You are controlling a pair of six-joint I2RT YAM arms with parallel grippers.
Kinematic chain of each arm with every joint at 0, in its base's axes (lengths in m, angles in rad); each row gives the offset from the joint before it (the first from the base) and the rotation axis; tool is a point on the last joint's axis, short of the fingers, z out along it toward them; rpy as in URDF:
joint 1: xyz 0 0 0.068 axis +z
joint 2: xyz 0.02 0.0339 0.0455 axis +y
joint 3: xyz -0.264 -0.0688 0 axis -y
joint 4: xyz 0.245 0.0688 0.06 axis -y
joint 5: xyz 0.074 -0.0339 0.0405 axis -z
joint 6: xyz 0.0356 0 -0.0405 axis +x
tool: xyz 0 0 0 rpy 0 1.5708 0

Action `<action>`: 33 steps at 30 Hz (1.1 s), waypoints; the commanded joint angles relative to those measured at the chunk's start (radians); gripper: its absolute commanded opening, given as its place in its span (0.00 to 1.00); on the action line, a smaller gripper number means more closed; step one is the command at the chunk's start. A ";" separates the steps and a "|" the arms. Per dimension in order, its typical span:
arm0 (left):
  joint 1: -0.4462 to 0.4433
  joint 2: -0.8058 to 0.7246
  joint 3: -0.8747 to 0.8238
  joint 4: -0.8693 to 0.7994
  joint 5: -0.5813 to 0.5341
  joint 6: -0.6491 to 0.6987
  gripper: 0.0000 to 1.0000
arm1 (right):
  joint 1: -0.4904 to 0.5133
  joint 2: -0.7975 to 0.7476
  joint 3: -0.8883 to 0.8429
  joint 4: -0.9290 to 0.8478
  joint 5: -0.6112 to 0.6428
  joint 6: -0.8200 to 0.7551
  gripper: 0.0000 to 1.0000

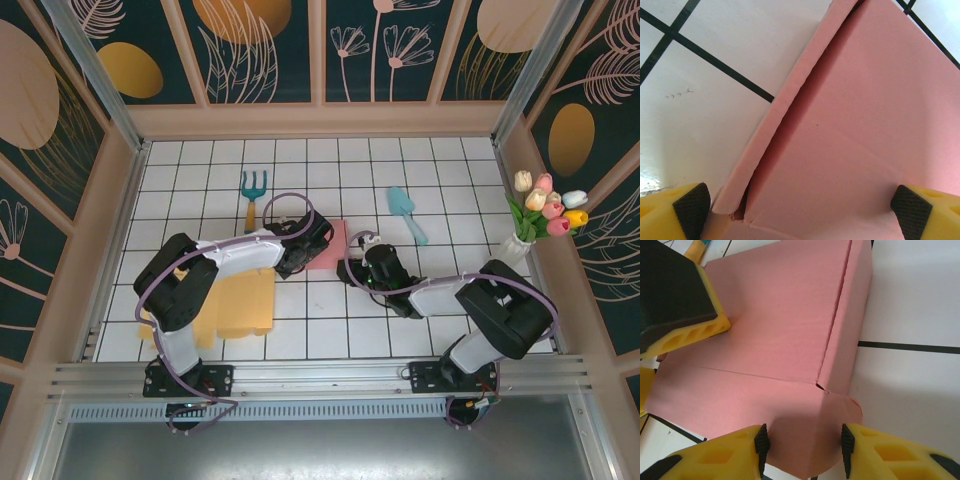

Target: Fold the paper box

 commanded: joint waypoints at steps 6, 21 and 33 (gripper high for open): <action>-0.003 0.016 -0.035 -0.072 -0.014 -0.014 0.96 | 0.024 -0.005 -0.013 0.021 -0.055 0.023 0.41; -0.003 0.023 -0.029 -0.075 -0.017 -0.018 0.96 | 0.037 -0.060 -0.019 0.009 -0.072 0.019 0.40; -0.002 0.022 -0.031 -0.077 -0.018 -0.017 0.96 | 0.037 -0.012 -0.017 0.022 -0.018 -0.013 0.38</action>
